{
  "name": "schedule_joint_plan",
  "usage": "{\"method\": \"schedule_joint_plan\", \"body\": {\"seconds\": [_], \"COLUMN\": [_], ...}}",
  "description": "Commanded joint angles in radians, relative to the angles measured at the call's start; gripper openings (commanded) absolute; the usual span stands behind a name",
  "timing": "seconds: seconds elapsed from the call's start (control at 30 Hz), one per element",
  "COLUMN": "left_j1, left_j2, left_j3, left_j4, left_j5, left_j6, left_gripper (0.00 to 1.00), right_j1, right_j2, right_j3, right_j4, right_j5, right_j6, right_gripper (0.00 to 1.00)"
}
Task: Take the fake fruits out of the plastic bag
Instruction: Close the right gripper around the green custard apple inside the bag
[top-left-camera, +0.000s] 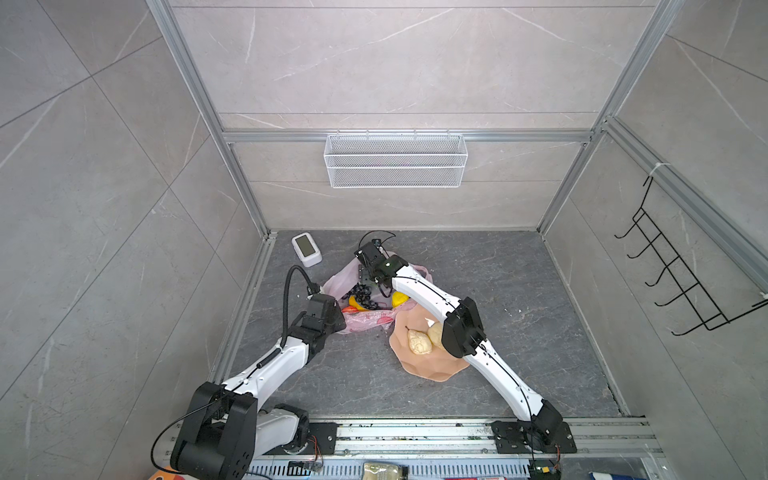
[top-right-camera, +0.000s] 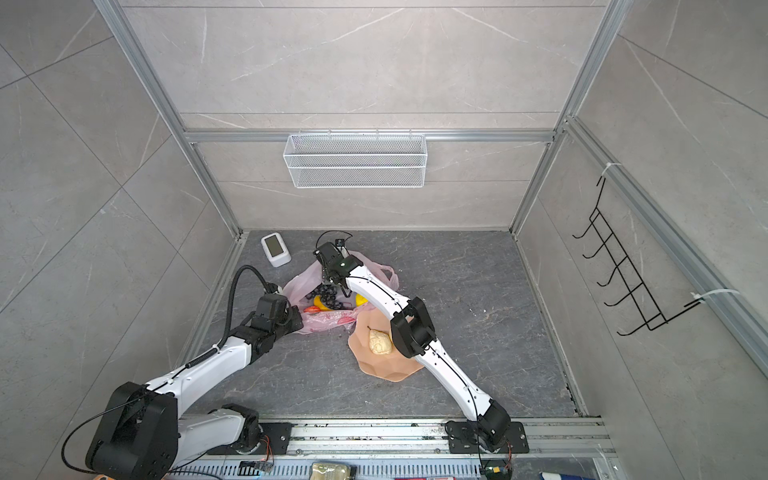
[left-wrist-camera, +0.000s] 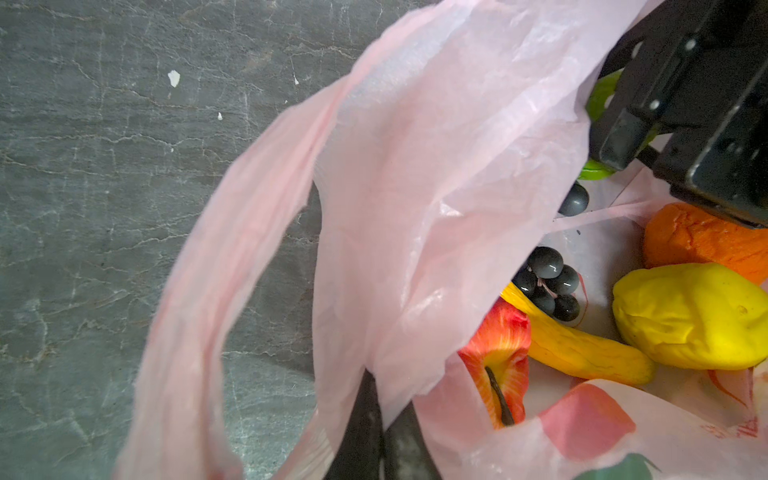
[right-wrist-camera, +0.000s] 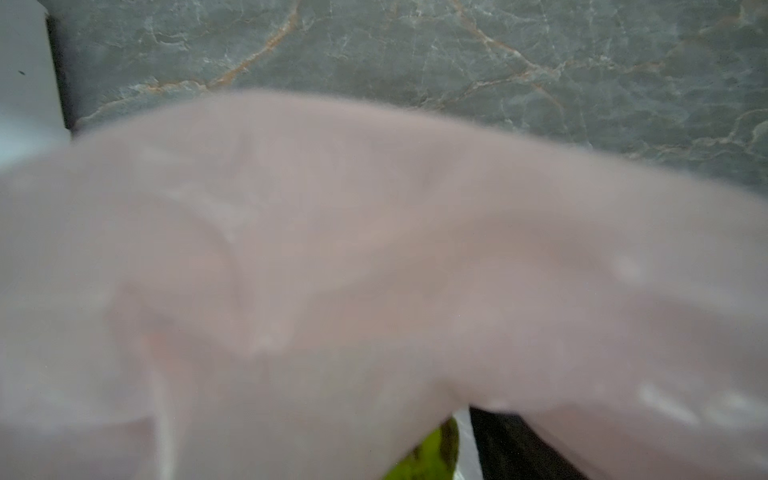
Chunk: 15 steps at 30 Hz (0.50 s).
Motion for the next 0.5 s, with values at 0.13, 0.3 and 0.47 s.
{"method": "schedule_joint_plan", "body": {"seconds": [0.13, 0.3, 0.47], "left_j1": [-0.004, -0.006, -0.006], "left_j2": [-0.014, -0.017, -0.013], "left_j3": [-0.002, -0.002, 0.000], "left_j4": [0.035, 0.032, 0.034], "left_j5": [0.013, 0.014, 0.014], "left_j6": [0.008, 0.010, 0.010], "left_gripper": [0.00, 0.00, 0.00], "right_j1": [-0.004, -0.004, -0.002], "right_j2": [0.041, 0.022, -0.015], "right_j3": [0.073, 0.069, 0.041], "right_j4": [-0.046, -0.057, -0.055], "right_j5": [0.047, 0.068, 0.065], "right_j6": [0.006, 0.008, 0.020], "right_gripper": [0.74, 0.68, 0.61]}}
